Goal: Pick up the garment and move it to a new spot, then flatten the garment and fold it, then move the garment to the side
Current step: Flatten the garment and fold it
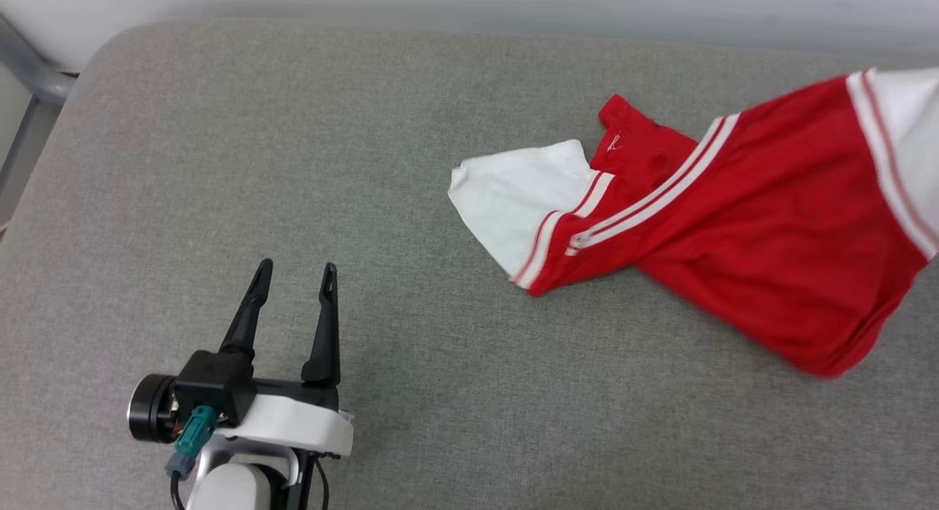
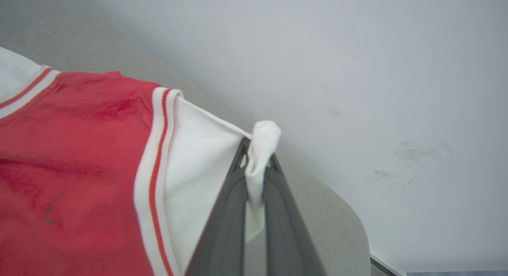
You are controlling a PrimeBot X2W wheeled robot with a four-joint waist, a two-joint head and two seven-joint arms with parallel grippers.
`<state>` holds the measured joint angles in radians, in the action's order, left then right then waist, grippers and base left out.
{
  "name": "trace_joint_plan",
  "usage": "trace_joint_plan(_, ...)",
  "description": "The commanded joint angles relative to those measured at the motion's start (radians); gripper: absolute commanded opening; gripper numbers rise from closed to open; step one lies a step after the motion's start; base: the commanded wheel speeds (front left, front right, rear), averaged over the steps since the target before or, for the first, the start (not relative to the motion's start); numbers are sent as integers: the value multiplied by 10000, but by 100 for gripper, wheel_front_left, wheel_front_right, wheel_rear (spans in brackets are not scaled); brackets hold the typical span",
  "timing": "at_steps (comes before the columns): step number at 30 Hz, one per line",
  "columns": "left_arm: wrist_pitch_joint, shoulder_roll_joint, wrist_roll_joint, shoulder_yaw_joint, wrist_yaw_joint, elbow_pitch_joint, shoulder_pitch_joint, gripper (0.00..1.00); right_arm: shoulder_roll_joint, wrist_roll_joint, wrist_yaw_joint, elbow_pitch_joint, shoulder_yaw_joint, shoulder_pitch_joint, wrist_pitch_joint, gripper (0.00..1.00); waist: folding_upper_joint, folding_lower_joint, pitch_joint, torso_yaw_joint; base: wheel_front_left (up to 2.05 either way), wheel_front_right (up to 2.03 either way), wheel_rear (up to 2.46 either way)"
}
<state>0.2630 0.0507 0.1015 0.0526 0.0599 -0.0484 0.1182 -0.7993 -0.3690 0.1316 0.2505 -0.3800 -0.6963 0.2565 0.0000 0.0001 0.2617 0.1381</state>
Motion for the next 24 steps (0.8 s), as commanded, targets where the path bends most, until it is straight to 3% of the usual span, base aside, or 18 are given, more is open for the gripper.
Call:
trace_joint_plan(1,26,-9,10,-61,-57,4,-110,100,-111,175,-17,-4,142,-199,-231,0,0,-1,-105,-65,0,0,0)
trace_joint_plan(6,26,-9,8,-137,-118,40,-316,100,34,852,-17,-224,823,-101,-1104,0,0,-1,-476,-350,0,0,0)
trace_joint_plan(12,26,-9,69,-118,-194,1,-593,100,434,1347,-17,-776,1835,1699,-1642,0,0,-1,-944,-803,0,0,0)
trace_joint_plan(17,26,-8,76,-106,-229,-36,-819,100,1256,1459,-17,-981,3362,4427,-1888,0,0,-1,-1245,-1114,0,0,0)
trace_joint_plan(24,26,-8,-13,-99,-186,-51,-997,100,2902,1243,-17,-1021,4950,7478,-2106,0,0,-1,-1417,-1407,0,0,0)
